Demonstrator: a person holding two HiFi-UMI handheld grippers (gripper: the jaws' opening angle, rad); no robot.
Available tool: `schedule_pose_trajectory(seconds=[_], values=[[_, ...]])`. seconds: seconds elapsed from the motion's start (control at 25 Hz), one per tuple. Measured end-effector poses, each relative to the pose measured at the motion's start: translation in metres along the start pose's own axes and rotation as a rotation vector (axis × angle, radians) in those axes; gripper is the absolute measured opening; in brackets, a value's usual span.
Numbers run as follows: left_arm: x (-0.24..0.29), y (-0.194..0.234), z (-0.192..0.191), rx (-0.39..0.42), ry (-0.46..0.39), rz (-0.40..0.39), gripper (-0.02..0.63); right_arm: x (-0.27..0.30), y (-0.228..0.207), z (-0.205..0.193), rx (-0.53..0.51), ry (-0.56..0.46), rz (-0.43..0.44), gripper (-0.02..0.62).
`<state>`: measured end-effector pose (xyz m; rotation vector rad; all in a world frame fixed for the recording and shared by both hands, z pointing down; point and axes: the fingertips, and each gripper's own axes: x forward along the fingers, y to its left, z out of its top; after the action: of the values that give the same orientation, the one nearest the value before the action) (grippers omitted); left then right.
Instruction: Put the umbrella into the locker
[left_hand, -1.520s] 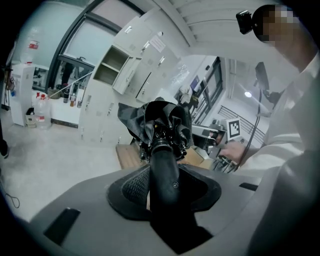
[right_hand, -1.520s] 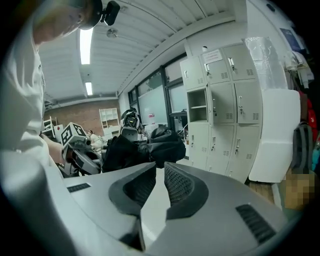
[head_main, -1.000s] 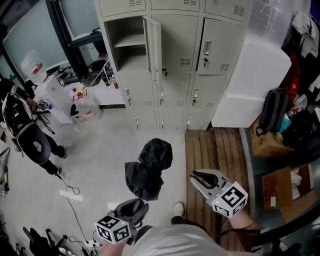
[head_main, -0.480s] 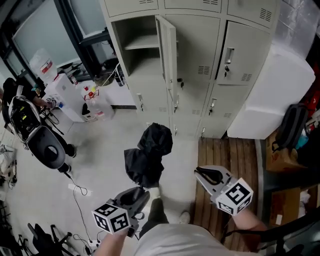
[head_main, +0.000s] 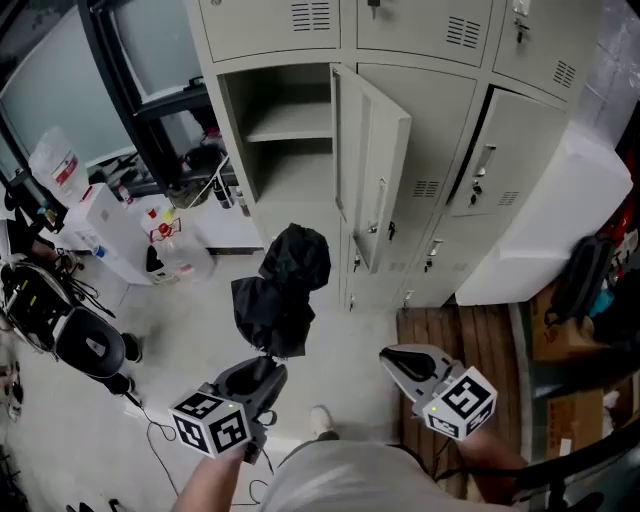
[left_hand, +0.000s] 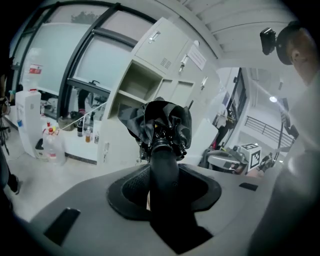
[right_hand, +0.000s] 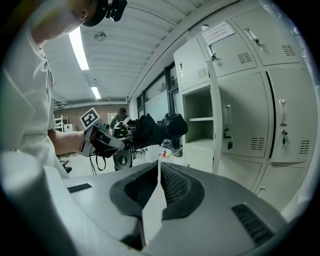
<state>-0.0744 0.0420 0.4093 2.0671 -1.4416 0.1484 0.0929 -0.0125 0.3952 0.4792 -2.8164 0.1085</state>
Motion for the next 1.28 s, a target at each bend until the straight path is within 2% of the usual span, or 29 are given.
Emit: schedule_pose_trajectory(seconds=[0.2,0.48,0.64,0.8,1.0,1.12,1.28], values=[[0.025,0.055,0.053,0.044,0.020,-0.021,0.161,0.056,-0.010,0.022,0.041,-0.019,-0.031,0.020],[0.090,0.106,0.089,0.035,0.034,-0.007,0.161,0.102,-0.036,0.036,0.015,0.020,0.010,0.020],[0.127,0.127,0.103,0.014,0.038,0.024,0.161,0.130,-0.046,0.048,-0.027,0.082,0.093,0.019],[0.160,0.146,0.121,0.002,0.039,0.059,0.161,0.164,-0.045,0.067,-0.084,0.129,0.227,0.020],[0.196,0.162,0.141,-0.023,0.026,0.097,0.161,0.193,-0.043,0.072,-0.166,0.204,0.384,0.020],[0.216,0.173,0.154,-0.022,0.024,0.125,0.161,0.204,-0.044,0.072,-0.193,0.236,0.437,0.020],[0.245,0.193,0.172,-0.018,0.028,0.144,0.161,0.228,-0.049,0.072,-0.199,0.270,0.462,0.020]])
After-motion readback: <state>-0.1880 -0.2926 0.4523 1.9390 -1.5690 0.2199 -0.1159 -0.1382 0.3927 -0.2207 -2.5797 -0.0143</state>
